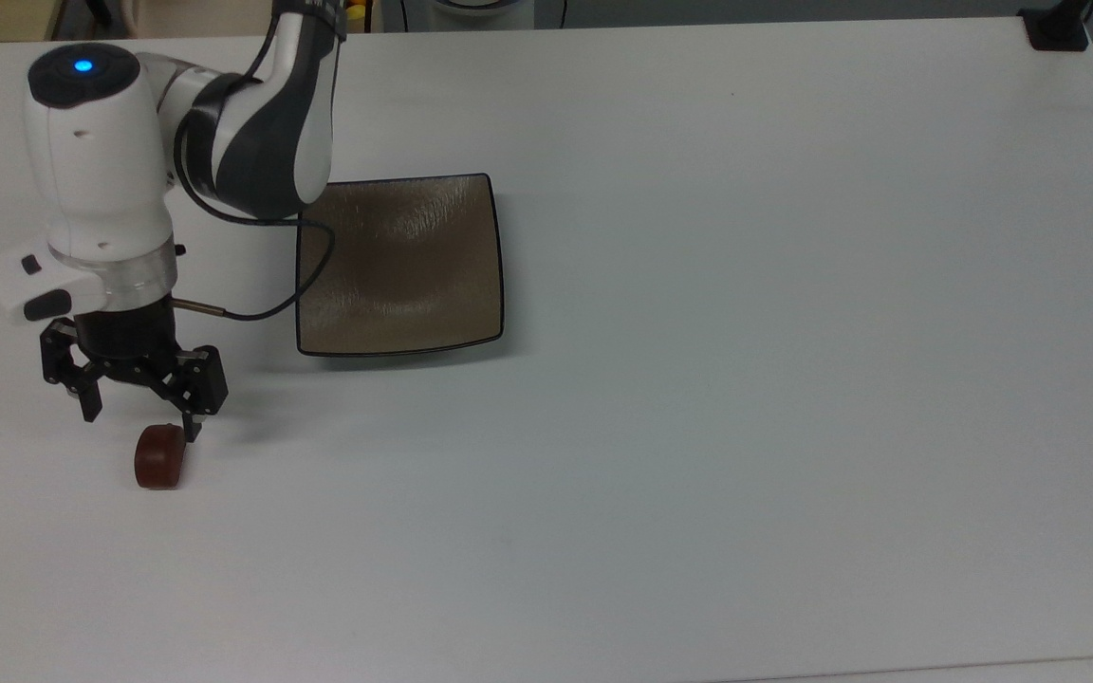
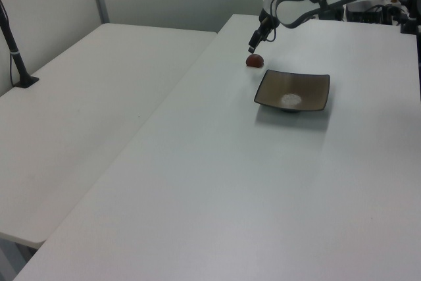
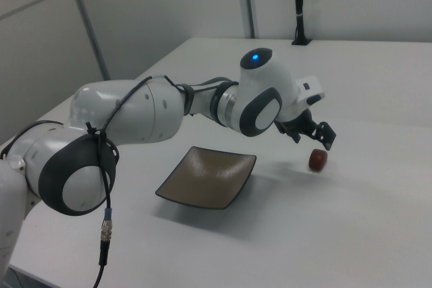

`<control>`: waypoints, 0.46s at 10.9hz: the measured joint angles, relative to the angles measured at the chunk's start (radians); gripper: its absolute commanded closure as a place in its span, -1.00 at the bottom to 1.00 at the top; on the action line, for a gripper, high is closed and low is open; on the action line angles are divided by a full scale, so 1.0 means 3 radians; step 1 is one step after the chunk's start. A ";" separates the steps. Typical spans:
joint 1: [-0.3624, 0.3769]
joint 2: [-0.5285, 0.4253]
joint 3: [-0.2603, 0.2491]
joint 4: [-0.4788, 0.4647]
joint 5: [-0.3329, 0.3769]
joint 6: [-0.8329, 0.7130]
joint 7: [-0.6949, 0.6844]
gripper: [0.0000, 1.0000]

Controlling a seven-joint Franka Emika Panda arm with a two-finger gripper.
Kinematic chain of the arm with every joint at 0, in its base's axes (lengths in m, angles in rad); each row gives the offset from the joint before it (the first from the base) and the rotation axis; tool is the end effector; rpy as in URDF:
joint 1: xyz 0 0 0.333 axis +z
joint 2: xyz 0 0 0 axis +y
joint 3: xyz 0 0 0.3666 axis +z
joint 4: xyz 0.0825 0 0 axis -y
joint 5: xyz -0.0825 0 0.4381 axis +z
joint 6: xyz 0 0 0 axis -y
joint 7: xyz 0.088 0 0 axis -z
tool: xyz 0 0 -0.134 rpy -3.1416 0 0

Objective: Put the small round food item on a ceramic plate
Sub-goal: 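Lower the gripper around the dark-red item and close on it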

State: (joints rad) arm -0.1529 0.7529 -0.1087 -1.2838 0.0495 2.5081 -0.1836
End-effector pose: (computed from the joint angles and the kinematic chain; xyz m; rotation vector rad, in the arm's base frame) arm 0.8552 -0.2011 0.3441 2.9305 -0.0933 0.6840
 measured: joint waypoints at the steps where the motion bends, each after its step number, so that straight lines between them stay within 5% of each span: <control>1: 0.0000 0.0037 0.0001 0.0004 0.0000 0.0008 -0.0011 -1.00; 5: 0.0000 0.0155 0.0002 0.0014 0.0000 0.0176 -0.0021 -1.00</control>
State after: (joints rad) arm -0.1529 0.7993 -0.1079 -1.2797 0.0494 2.5608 -0.1900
